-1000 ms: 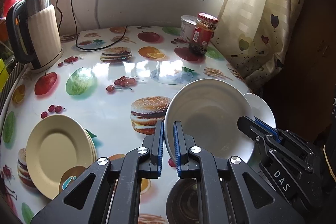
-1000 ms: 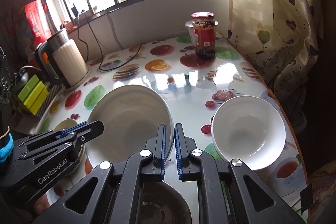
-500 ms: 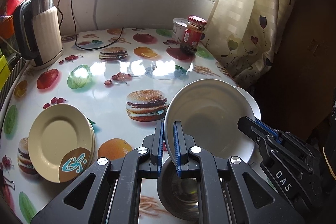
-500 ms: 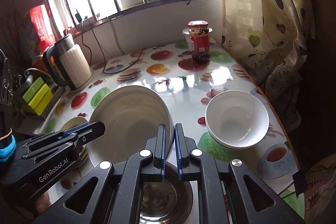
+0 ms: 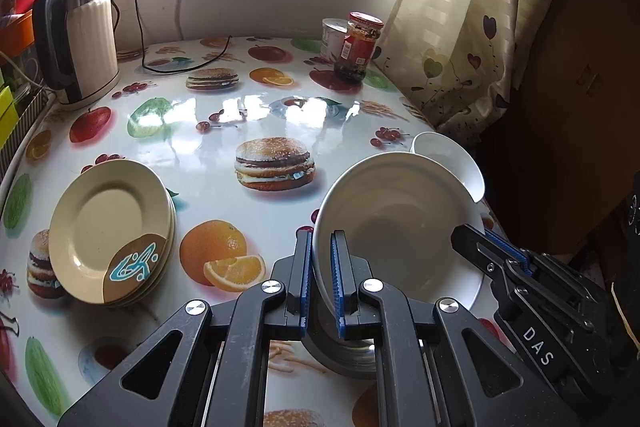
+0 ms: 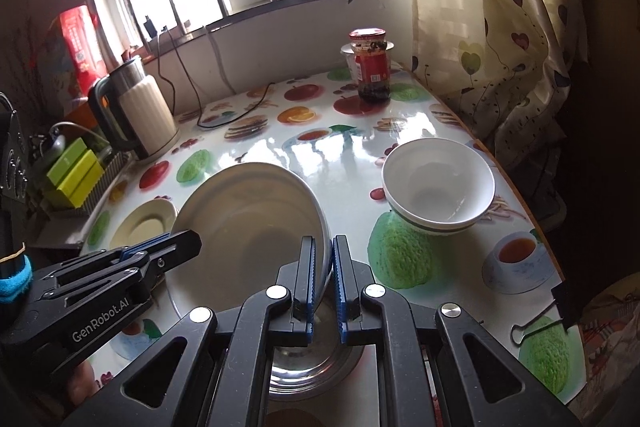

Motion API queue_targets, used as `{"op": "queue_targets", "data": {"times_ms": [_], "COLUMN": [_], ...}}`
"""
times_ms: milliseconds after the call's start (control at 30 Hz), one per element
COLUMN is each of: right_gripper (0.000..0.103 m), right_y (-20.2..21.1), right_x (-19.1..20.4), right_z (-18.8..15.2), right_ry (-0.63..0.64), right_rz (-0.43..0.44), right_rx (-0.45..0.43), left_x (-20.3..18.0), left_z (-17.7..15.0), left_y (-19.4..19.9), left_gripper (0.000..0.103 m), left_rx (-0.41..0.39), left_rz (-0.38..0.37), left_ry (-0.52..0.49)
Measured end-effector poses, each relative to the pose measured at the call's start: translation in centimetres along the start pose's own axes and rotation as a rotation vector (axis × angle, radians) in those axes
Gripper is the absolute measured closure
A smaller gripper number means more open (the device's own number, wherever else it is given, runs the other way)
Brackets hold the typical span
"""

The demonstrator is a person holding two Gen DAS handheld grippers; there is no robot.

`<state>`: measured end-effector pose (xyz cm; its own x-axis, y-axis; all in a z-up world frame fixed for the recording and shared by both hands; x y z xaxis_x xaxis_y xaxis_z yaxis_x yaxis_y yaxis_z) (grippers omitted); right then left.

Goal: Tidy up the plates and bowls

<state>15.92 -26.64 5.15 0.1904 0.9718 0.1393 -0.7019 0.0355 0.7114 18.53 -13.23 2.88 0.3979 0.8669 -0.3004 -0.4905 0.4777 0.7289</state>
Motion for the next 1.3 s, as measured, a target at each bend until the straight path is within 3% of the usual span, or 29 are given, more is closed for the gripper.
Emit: {"op": "queue_targets", "data": {"times_ms": [567,1300], "right_gripper": [0.093,0.093], "right_y": [-0.3,-1.4], "right_x": [-0.6,-0.8], "right_z": [-3.1,-4.1], "right_ry": [-0.022,-0.027], "right_rz": [-0.008,-0.011], "right_rx": [0.059,0.108], "left_x": [0.1,0.3], "left_z": [-2.4,-3.0], "left_y": [-1.1,-2.1], "left_gripper": [0.093,0.093], "left_rx": [0.059,0.095], "left_rz": [0.000,0.012], "left_ry": [0.012,0.021]}}
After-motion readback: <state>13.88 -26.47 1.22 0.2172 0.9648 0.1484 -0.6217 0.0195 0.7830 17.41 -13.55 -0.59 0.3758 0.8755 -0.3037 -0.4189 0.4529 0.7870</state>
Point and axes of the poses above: each gripper's, at about its wrist camera, not at the fingertips, and y roughly against the way its jaws point, x to its left, z to its top, the point moved 4 cm from there along -y, roughly the way its jaws point, and after that the axes turned 5 degrees about -z, right-handed, at the moved point
